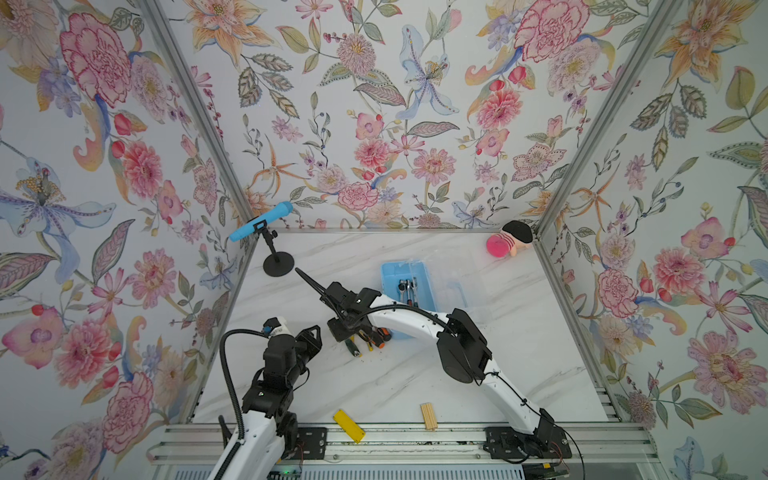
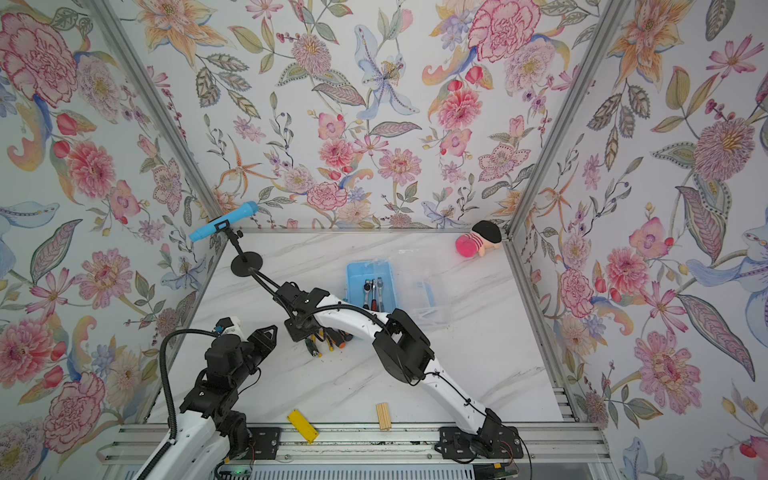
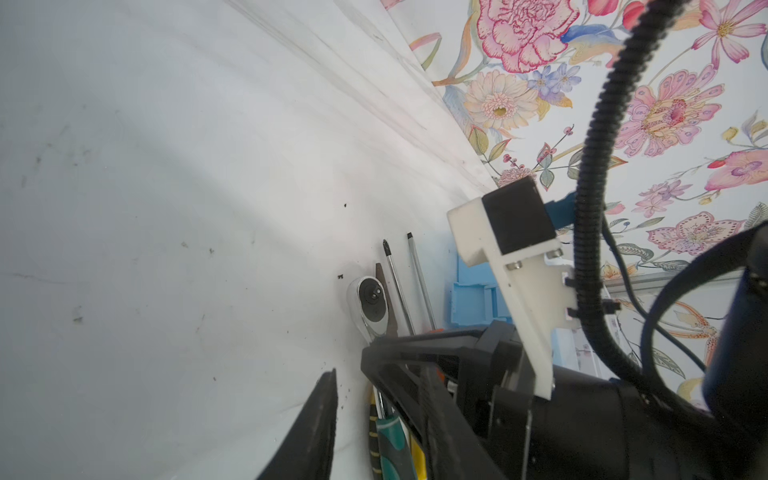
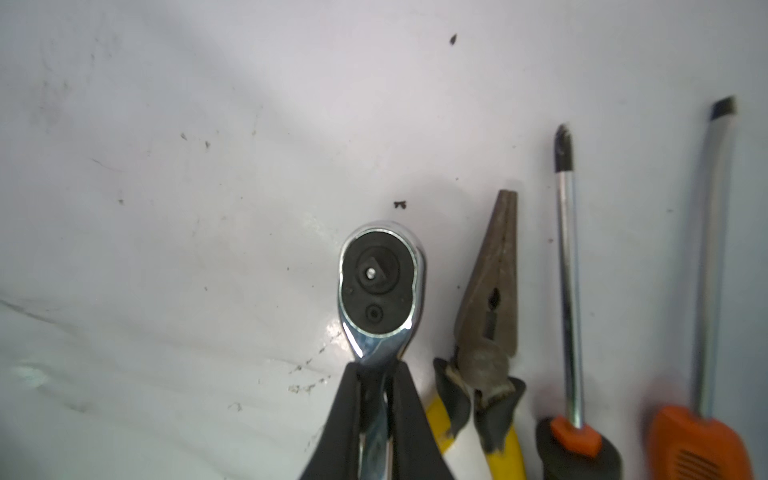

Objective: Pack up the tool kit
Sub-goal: 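Lift the green-handled ratchet with the right gripper over the blue box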

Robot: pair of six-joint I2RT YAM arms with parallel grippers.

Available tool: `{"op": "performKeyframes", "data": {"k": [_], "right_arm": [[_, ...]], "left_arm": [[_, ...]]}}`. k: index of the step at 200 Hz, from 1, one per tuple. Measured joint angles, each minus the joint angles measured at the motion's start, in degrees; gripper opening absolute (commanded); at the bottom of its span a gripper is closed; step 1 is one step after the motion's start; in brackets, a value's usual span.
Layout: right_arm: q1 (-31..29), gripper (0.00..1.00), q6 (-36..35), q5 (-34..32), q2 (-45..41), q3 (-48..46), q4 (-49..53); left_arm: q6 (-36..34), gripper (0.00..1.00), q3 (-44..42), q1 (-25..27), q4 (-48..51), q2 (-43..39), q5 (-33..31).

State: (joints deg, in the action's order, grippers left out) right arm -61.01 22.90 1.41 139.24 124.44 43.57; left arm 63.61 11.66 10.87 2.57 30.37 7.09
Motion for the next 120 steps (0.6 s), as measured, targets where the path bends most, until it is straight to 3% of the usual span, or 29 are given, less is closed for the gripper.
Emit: {"op": "performKeyframes", "data": {"k": [77, 120], "right_arm": [[7.10, 0.00, -1.46, -0.68, -17.86, -7.96, -0.83], [14.34, 0.00, -1.88, -2.84, -23.10, -16.33, -2.45]], "left_arm": [[-2.21, 0.38, 4.09, 0.90, -1.79, 8.22, 0.22], [-3.65, 0.39, 9.27, 8.24, -6.45, 17.99, -0.35]]}}
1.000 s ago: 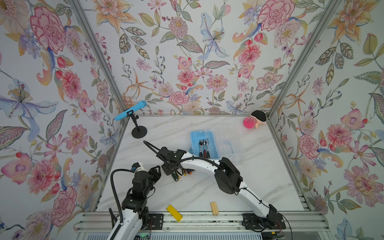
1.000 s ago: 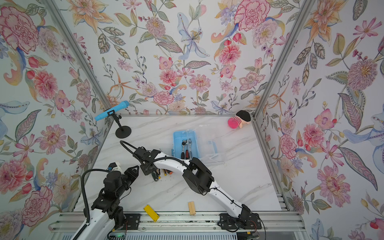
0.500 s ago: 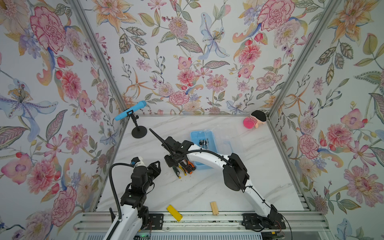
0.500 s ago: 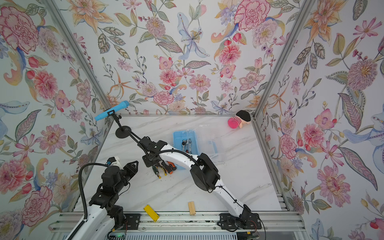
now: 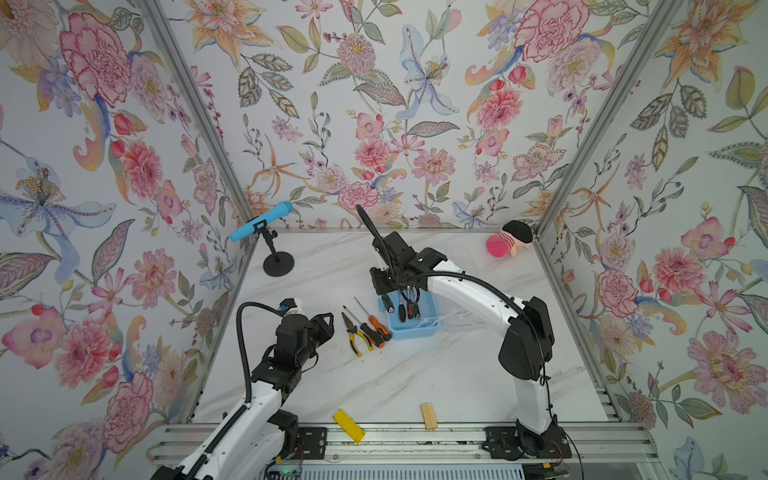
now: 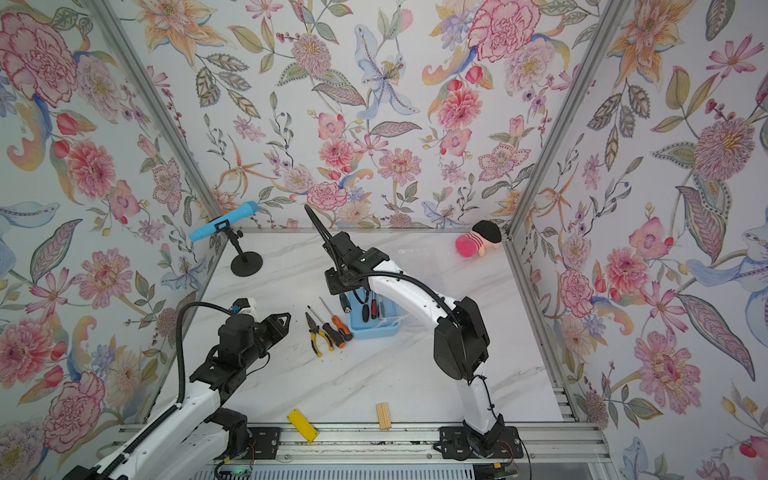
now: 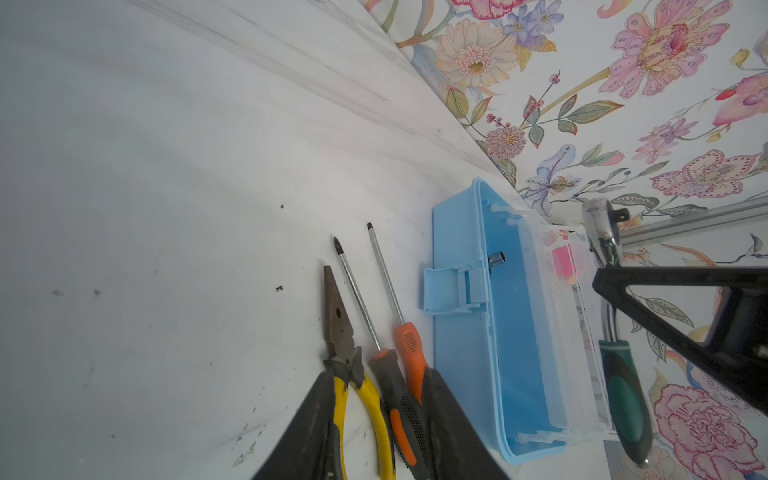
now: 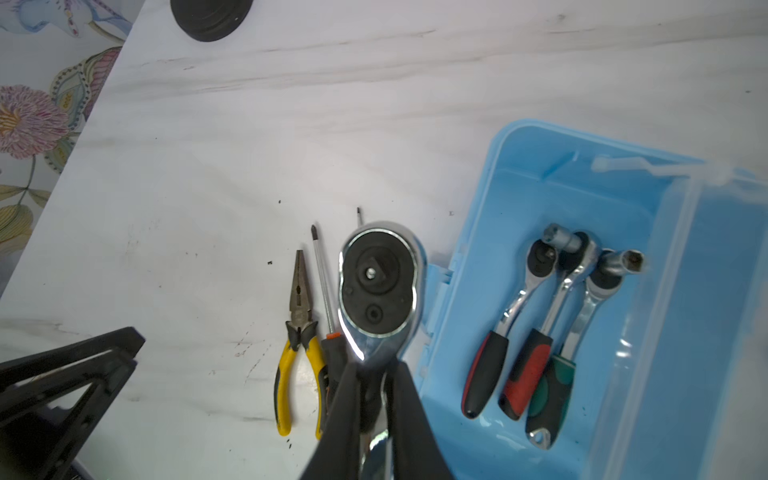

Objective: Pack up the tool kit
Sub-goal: 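Lift the green-handled ratchet with the right gripper over the blue box, then lower the green-handled ratchet into the blue box with the right gripper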

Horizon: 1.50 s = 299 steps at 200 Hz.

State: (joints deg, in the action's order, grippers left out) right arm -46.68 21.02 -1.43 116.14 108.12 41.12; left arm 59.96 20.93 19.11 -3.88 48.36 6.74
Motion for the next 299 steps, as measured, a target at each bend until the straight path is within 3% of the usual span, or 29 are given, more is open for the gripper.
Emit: {"op": "performKeyframes", "data": {"k": [56, 130, 214, 299], "right_arm": [[5.18, 0.00, -0.04, -0.44, 0.72, -6.32, -2.21], [7.02, 0.00, 1.07, 1.62, 13.05, -2.40, -6.25], [7.06, 0.00, 2.84, 1.88, 14.45, 0.66, -7.54], [6.25, 0.24, 3.58, 0.46, 14.49, 0.74, -7.58]], "left_arm": [[-0.22, 0.38, 1.62, 3.43, -5.38, 5.86, -0.13], [-1.70, 0.39, 4.26, 6.40, -4.24, 9.35, -1.62], [-2.10, 0.40, 2.32, 9.62, 0.92, 10.12, -4.59], [-2.56, 0.42, 2.27, 11.47, 4.98, 9.27, -8.70]]}}
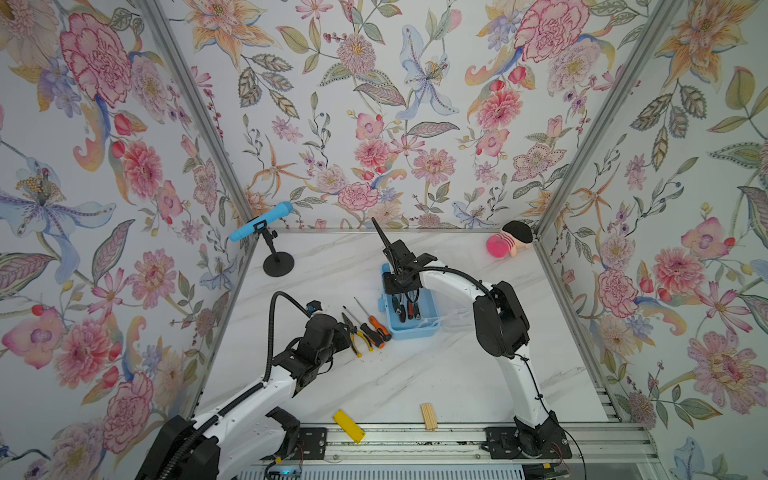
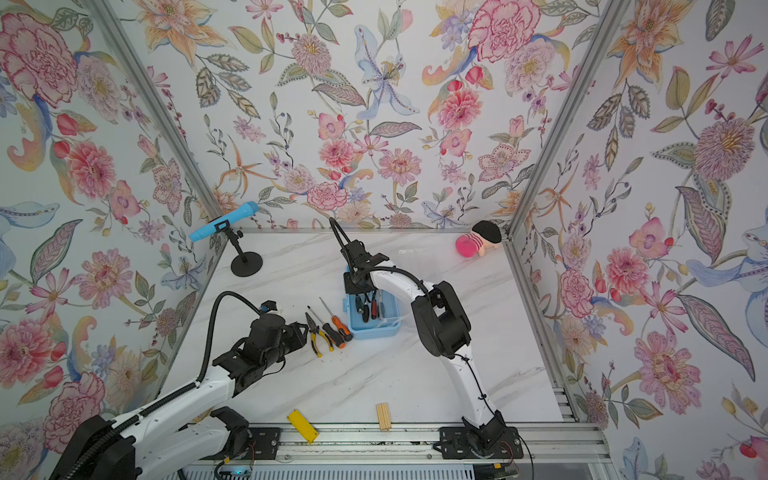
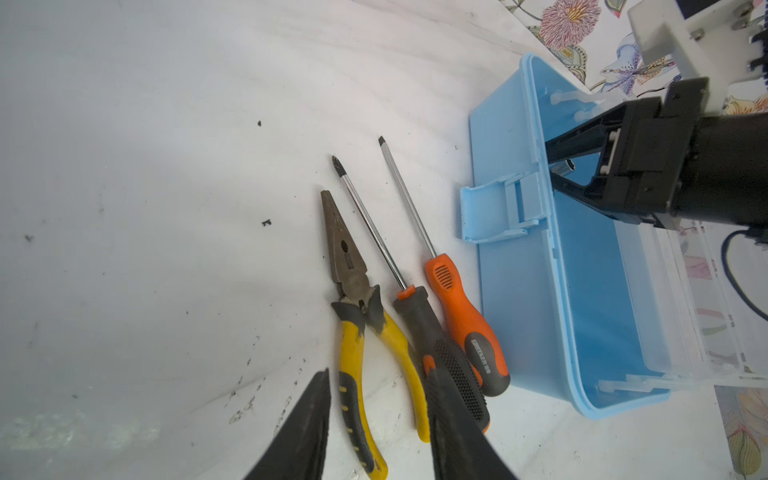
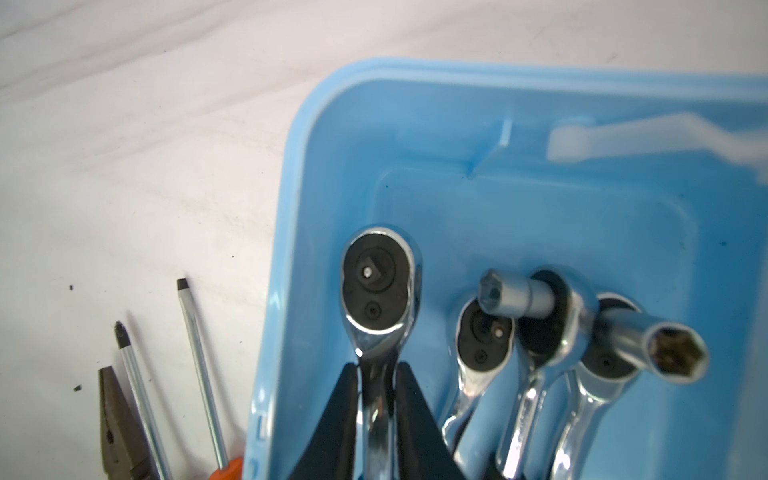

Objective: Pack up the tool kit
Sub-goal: 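Lower the green-handled ratchet into the blue box with the right gripper, then open and raise the right gripper while the left gripper moves over the yellow pliers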

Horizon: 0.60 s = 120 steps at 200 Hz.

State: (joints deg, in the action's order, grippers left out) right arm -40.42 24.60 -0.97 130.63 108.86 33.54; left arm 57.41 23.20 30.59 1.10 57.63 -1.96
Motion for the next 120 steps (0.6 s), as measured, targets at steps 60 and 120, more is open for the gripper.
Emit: {"op": "performKeyframes", "data": {"k": [60, 120], "right_arm": [[-1.14, 0.26, 0.26, -1.51, -0.11, 0.00, 0.24], [-4.02, 0.33, -0.68, -5.18, -9.05, -2.43, 1.55]], "left_arm": [[-0.42, 0.43, 0.00, 0.46, 0.20, 0.13, -0.37], [-1.07, 0.44, 0.02, 4.13, 0.15, 5.49, -1.81]]}}
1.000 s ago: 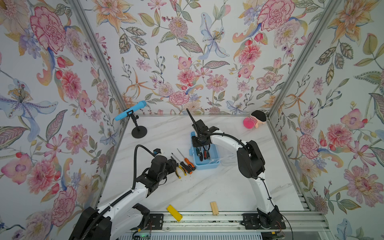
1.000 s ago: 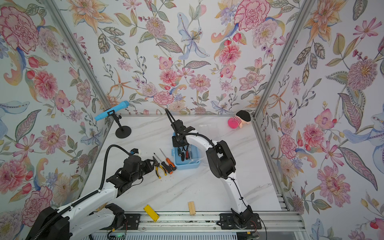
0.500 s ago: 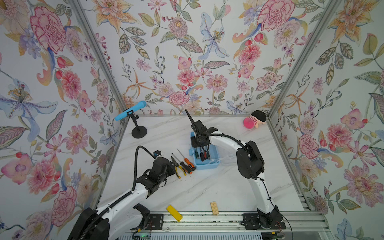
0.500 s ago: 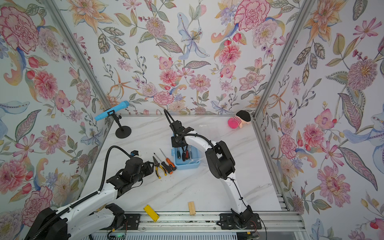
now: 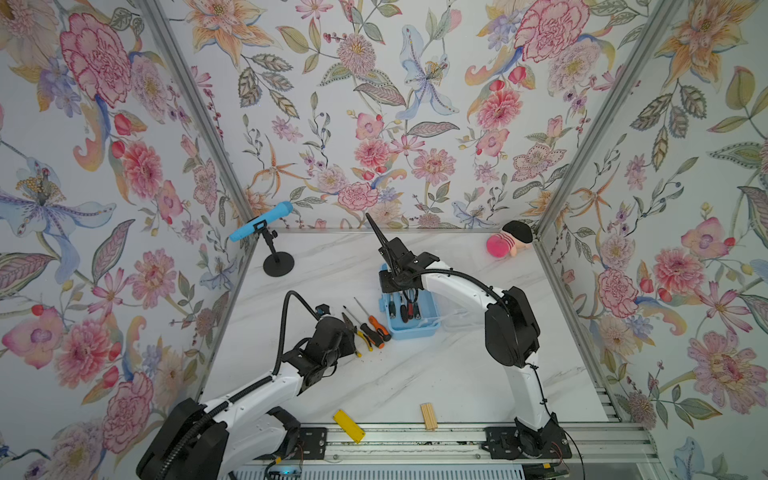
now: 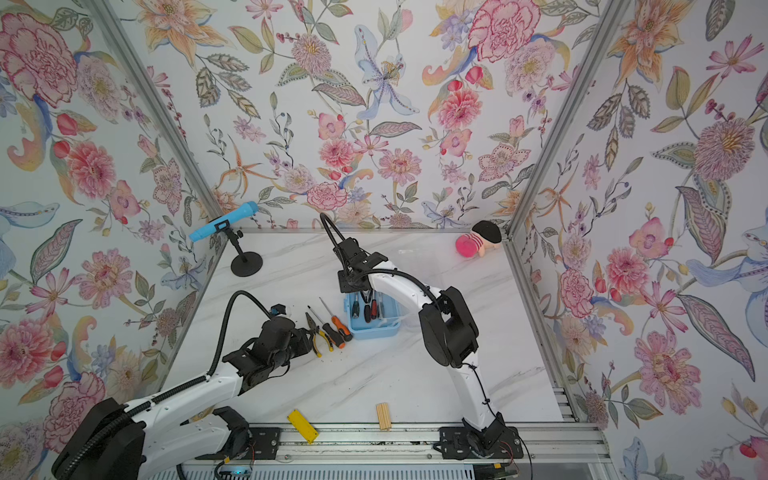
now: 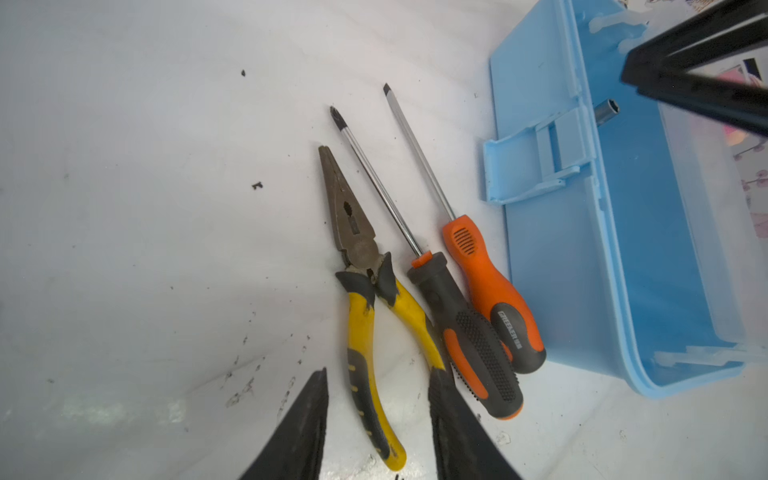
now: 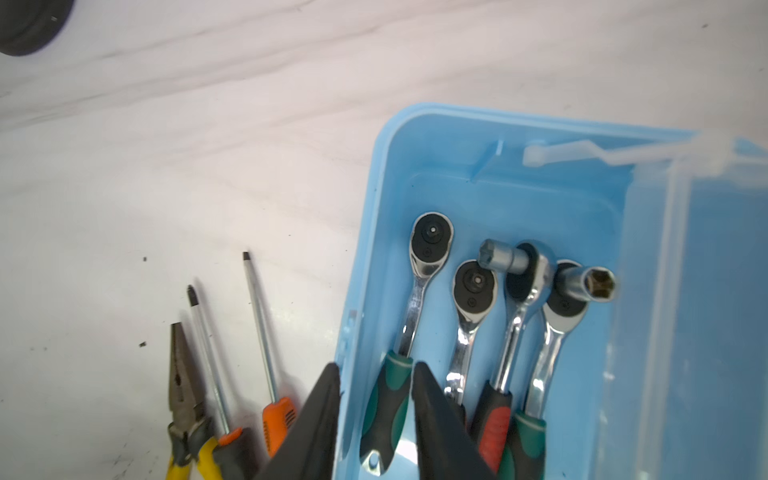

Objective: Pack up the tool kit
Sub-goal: 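Open and raise the right gripper while the left gripper moves over the yellow pliers, then lower the left gripper onto the yellow-handled pliers and close it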

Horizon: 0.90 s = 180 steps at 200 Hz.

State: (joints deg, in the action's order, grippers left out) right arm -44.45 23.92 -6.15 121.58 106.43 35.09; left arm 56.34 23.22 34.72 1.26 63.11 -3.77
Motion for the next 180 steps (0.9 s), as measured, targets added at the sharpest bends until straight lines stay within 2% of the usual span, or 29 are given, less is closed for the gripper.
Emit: {"op": "performKeyframes", "data": {"k": [52, 180], "right_arm": [[-3.48, 0.33, -0.81, -0.83, -10.67, -4.07, -1.20], [-1.95, 0.32, -0.68, -0.15, -14.36, -15.30, -4.63]], "left_arm": [[0.02, 0.43, 0.00, 1.70, -0.02, 3.41, -1.42], [-0.48, 0.37, 3.15, 4.26, 0.07, 13.25, -5.99]]}}
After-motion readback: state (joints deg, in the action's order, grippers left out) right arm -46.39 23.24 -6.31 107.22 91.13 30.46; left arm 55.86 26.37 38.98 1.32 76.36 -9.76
